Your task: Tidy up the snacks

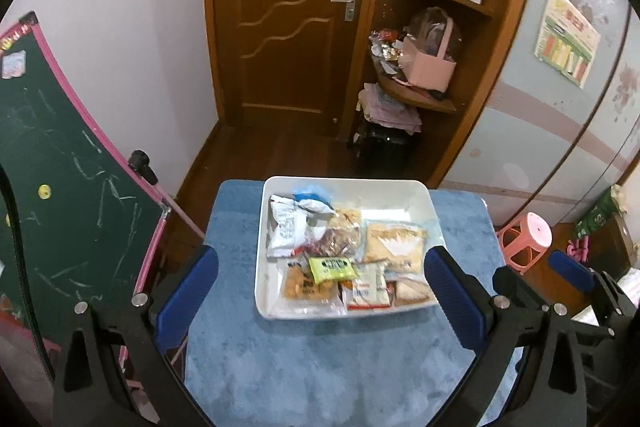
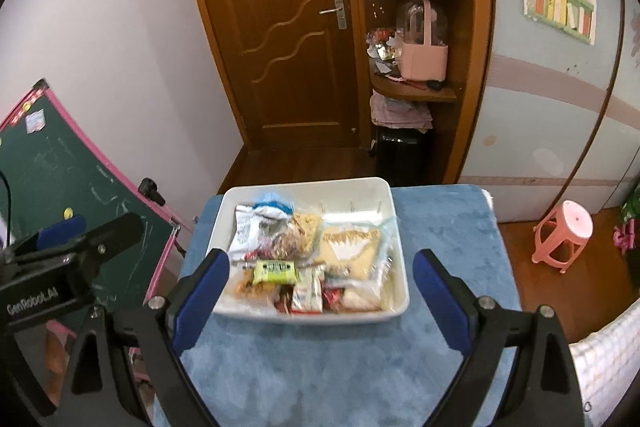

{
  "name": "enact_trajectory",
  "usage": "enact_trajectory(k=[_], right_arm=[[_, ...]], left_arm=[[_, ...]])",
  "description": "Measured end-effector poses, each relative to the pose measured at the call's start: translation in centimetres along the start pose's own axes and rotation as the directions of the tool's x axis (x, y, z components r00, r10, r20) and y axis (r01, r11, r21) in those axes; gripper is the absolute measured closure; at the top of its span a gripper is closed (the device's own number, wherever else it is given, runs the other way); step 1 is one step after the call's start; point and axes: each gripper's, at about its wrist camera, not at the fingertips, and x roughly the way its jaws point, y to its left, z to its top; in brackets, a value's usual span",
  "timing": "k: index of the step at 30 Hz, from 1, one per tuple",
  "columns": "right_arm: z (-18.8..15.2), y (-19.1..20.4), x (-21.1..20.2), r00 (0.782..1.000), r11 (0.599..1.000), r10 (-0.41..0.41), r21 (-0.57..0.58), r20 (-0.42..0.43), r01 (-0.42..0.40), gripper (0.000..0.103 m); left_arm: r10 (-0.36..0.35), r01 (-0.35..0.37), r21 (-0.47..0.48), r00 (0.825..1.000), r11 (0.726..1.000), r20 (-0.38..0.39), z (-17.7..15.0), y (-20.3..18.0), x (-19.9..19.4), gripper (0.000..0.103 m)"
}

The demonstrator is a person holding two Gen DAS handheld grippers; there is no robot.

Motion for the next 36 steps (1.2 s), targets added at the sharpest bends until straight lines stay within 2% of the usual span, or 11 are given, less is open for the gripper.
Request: enact_trajectory(k=[10, 18, 27, 36], right_arm=[[-5.6, -2.2, -9.1, 1.000, 1.000, -0.010, -0.023, 0.003, 0.010, 0.009], [-10.2, -3.1, -12.6, 0.998, 1.000, 0.018, -0.010, -0.055, -0.018, 0.009], [-12.7, -4.0, -14.6, 0.998, 1.000, -0.004, -0.016, -0.058, 0.003, 0.009], [-13.2, -4.9, -15.7, 0.999, 0.999, -0.025, -0.020, -0.034, 0.024, 0.009]], left_arm=[[-0.007, 0.005, 0.055, 0.999, 0.998, 0.034, -7.0, -4.2, -9.4, 0.001], [0.005, -0.007, 0.083, 1.000, 0.997, 0.022, -12.1, -6.8, -14.1, 0.001], [0.075, -0.078, 0.076, 0.996, 0.994, 0.039, -14.7, -7.8, -16.3, 0.001], [0.068, -0.068, 0.035, 0.998, 0.997, 0.020, -15.2, -7.6, -16.4, 0.001]])
